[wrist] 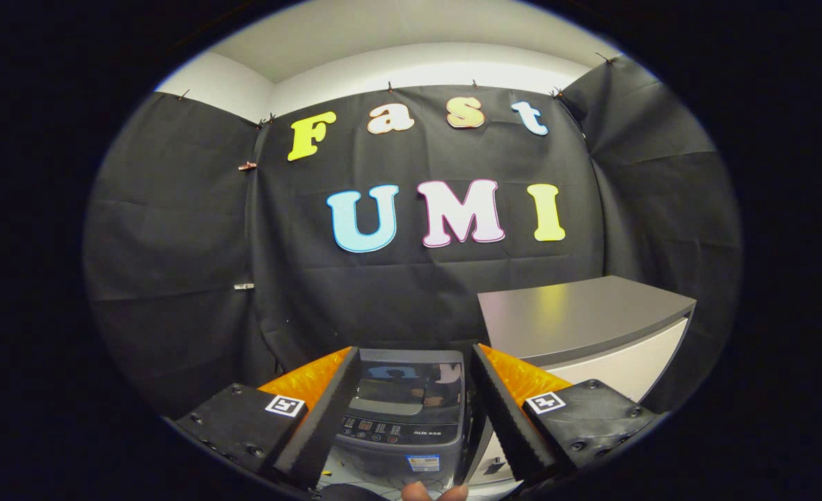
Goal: Put the clothes into the washing machine and then close the washing machine lid.
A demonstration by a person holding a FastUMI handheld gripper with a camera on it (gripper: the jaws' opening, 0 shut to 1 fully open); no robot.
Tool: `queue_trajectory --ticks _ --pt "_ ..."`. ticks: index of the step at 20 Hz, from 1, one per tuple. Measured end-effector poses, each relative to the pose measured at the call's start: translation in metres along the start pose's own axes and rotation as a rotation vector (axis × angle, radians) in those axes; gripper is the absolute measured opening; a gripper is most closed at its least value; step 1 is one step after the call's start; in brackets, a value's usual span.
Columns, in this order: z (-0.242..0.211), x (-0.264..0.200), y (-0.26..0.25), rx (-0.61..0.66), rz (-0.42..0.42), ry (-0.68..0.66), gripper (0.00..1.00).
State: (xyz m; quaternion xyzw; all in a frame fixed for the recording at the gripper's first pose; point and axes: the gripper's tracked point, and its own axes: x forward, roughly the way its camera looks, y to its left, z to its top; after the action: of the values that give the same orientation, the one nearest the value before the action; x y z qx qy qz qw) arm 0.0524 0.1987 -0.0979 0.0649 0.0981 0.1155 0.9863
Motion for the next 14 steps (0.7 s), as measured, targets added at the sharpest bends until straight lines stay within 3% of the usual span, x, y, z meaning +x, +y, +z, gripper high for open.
queue_trajectory --ticks 8,11,14 --pt "0.02 -0.021 0.001 0.03 0.044 -0.117 0.99" --pt "0.028 -0.027 -0.017 0.025 -0.002 -0.125 0.99" --pt "0.029 -0.027 -0.015 0.02 0.003 -0.121 0.99"
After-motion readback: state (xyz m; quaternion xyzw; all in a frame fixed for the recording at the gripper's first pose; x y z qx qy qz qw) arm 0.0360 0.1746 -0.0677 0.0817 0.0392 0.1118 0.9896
